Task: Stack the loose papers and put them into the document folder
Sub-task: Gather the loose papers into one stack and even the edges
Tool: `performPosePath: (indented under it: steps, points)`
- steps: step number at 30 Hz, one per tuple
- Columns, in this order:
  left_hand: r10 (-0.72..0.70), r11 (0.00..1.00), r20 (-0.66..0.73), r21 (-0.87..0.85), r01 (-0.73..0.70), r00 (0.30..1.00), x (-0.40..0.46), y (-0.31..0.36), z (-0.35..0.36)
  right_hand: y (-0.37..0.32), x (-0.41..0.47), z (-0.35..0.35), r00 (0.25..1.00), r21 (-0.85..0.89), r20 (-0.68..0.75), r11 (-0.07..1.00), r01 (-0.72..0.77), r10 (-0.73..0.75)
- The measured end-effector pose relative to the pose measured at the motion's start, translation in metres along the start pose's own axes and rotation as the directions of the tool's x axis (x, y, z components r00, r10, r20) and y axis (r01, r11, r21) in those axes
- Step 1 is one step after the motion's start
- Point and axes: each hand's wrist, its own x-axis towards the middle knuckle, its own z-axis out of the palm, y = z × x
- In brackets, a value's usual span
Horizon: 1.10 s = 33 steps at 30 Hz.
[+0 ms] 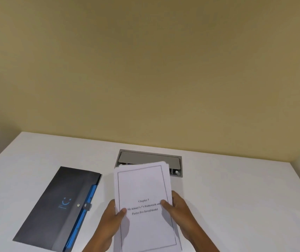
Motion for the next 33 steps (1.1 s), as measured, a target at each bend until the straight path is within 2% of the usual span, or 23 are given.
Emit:
performPosePath:
  steps: [4,8,11,20,28,33]
  points:
    - [0.168,0.976,-0.017,-0.135,-0.169,0.986,-0.006,0.024,0.012,-0.014,-0.007,-0.001,0.973,-0.037,-0.145,0.983,0.178,-0.181]
    - [0.272,0.921,-0.013,-0.285,-0.264,0.962,-0.012,0.030,0.017,-0.014,-0.013,0.002,0.933,0.046,-0.258,0.962,0.271,-0.250]
    - [0.289,0.915,0.001,-0.294,-0.276,0.957,-0.010,0.021,0.024,-0.002,-0.015,0.003,0.914,0.054,-0.293,0.949,0.310,-0.281]
    - [0.220,0.965,0.053,-0.159,-0.209,0.974,0.014,-0.028,0.043,0.060,-0.009,0.014,0.951,0.000,-0.269,0.988,0.157,-0.151]
    - [0.202,0.970,0.029,-0.145,-0.196,0.979,0.030,-0.027,0.050,0.059,0.002,0.017,0.944,0.027,-0.303,0.989,0.146,-0.131]
    - [0.225,0.972,0.027,-0.071,-0.222,0.974,0.036,-0.031,0.042,0.066,0.010,0.017,0.952,0.032,-0.299,0.996,0.078,-0.065]
